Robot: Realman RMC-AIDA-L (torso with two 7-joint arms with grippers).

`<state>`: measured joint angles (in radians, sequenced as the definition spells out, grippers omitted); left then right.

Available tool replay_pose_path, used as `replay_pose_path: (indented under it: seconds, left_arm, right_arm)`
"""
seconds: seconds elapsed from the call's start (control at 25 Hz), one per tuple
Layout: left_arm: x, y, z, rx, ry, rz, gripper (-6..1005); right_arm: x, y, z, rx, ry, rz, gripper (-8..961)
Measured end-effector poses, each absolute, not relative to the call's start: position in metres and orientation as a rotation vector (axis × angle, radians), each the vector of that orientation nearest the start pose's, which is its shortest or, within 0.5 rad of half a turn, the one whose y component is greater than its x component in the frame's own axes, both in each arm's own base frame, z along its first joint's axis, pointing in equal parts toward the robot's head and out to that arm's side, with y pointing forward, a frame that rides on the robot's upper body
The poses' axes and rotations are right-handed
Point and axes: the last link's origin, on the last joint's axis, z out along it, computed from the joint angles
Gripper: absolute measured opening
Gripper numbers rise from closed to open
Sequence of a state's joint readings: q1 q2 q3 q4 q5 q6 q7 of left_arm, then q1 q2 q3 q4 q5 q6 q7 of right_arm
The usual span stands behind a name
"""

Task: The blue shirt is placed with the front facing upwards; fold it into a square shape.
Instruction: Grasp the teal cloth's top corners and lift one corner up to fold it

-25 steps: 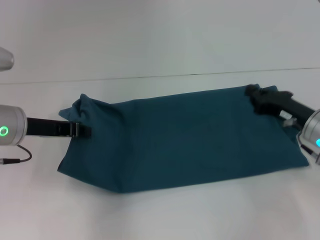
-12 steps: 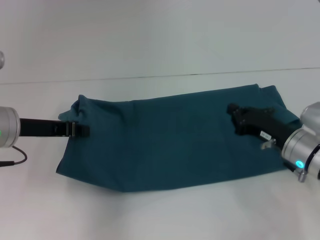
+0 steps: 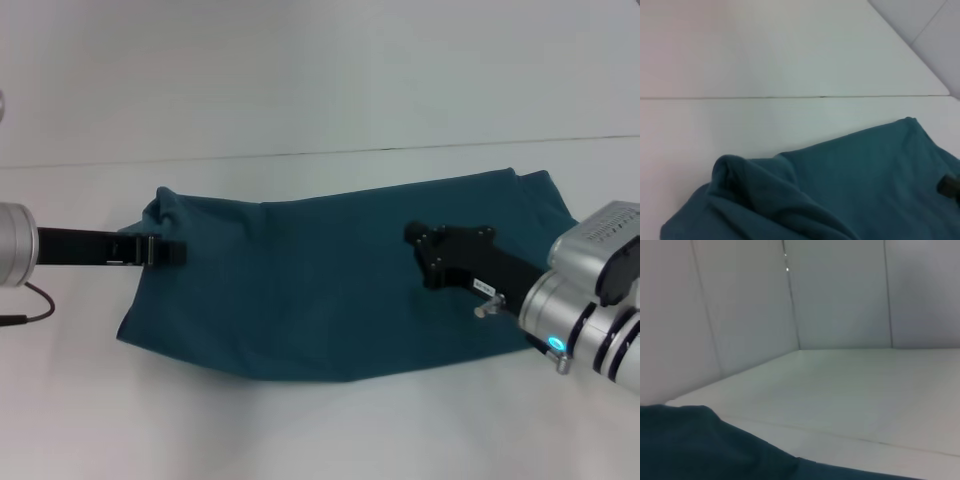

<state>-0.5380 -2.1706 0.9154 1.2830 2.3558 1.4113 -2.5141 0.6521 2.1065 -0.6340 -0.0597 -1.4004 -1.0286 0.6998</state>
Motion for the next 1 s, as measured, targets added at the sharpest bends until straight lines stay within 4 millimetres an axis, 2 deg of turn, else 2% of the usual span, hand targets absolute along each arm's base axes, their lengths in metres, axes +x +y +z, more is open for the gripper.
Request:
replay_pose_path:
  seconds: [0.28, 0.68, 1.0]
  left_arm:
    - [-0.191, 0.374, 0.046, -2.347, -1.311, -0.321, 33]
    - [-0.165, 0.373, 0.064, -2.373, -1.231, -0.332, 34]
    - [-0.156, 0.374, 0.064, -2.401, -1.206, -0.329, 34]
  right_arm:
    - [0.259, 0.365, -0.086, -2.228, 0.655, 0.738, 20]
    - [0.207, 0.367, -0.122, -2.38, 0.628, 0.775, 25]
    - [0.175, 0.364, -0.156, -2.511, 0.677, 0.662, 29]
